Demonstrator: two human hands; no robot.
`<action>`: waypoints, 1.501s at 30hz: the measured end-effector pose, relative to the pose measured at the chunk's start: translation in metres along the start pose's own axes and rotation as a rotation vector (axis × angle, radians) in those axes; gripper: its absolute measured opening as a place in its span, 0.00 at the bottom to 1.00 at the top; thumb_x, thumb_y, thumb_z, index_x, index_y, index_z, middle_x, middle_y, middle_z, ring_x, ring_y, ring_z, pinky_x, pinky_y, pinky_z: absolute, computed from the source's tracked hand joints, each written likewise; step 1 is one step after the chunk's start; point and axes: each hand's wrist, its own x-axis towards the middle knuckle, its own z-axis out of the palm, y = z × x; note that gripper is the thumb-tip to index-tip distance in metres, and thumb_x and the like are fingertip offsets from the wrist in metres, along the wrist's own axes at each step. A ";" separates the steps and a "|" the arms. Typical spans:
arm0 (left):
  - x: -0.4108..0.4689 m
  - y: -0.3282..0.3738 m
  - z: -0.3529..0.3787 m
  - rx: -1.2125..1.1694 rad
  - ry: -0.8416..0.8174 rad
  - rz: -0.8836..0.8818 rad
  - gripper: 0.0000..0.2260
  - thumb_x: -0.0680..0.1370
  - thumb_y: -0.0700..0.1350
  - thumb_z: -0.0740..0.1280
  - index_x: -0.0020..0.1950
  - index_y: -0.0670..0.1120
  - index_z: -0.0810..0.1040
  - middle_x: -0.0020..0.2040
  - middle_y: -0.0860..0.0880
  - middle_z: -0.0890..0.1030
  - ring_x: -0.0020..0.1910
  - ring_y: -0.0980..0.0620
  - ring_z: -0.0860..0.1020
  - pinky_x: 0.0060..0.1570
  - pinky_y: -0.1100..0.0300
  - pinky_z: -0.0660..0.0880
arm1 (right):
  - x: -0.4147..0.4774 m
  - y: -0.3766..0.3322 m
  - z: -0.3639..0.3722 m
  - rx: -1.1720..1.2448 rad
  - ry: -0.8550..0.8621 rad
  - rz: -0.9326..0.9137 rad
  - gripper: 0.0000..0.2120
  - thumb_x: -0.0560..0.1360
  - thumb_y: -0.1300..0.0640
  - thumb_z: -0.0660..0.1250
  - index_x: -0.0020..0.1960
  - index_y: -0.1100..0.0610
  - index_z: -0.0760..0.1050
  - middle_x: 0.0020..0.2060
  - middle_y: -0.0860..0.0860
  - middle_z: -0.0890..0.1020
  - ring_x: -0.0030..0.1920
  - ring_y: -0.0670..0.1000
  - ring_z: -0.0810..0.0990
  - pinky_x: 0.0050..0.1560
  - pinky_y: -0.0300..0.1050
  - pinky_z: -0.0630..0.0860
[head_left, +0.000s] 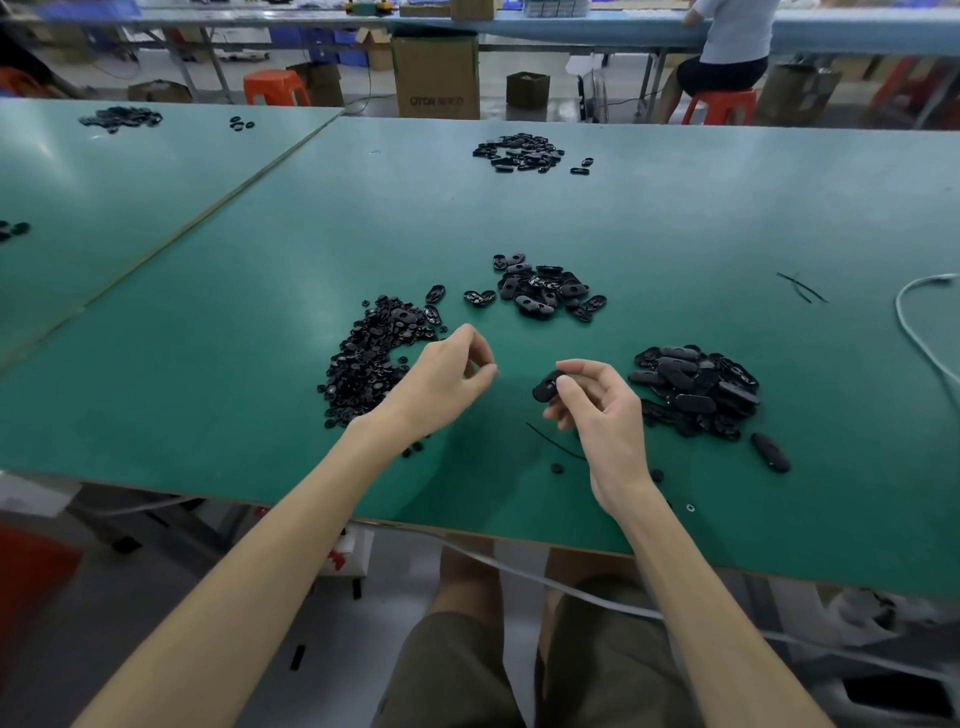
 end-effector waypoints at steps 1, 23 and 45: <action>0.000 0.005 0.003 -0.088 0.017 0.004 0.05 0.82 0.43 0.68 0.49 0.49 0.73 0.44 0.52 0.83 0.42 0.56 0.80 0.38 0.68 0.71 | 0.000 0.000 0.000 0.002 -0.002 -0.001 0.06 0.81 0.65 0.68 0.57 0.57 0.79 0.40 0.49 0.86 0.35 0.48 0.82 0.36 0.38 0.77; -0.008 0.023 0.036 -0.568 0.167 -0.034 0.07 0.76 0.36 0.74 0.49 0.48 0.84 0.46 0.49 0.86 0.47 0.46 0.84 0.56 0.50 0.81 | 0.000 -0.002 0.003 0.050 0.087 0.022 0.05 0.79 0.65 0.72 0.52 0.63 0.77 0.47 0.60 0.87 0.47 0.54 0.89 0.38 0.39 0.80; -0.011 0.011 0.063 -0.924 0.206 -0.057 0.04 0.77 0.39 0.76 0.50 0.43 0.86 0.44 0.43 0.87 0.40 0.52 0.83 0.45 0.63 0.78 | -0.001 -0.003 0.002 0.072 0.102 0.009 0.05 0.78 0.64 0.73 0.51 0.63 0.78 0.44 0.53 0.86 0.47 0.54 0.89 0.40 0.40 0.81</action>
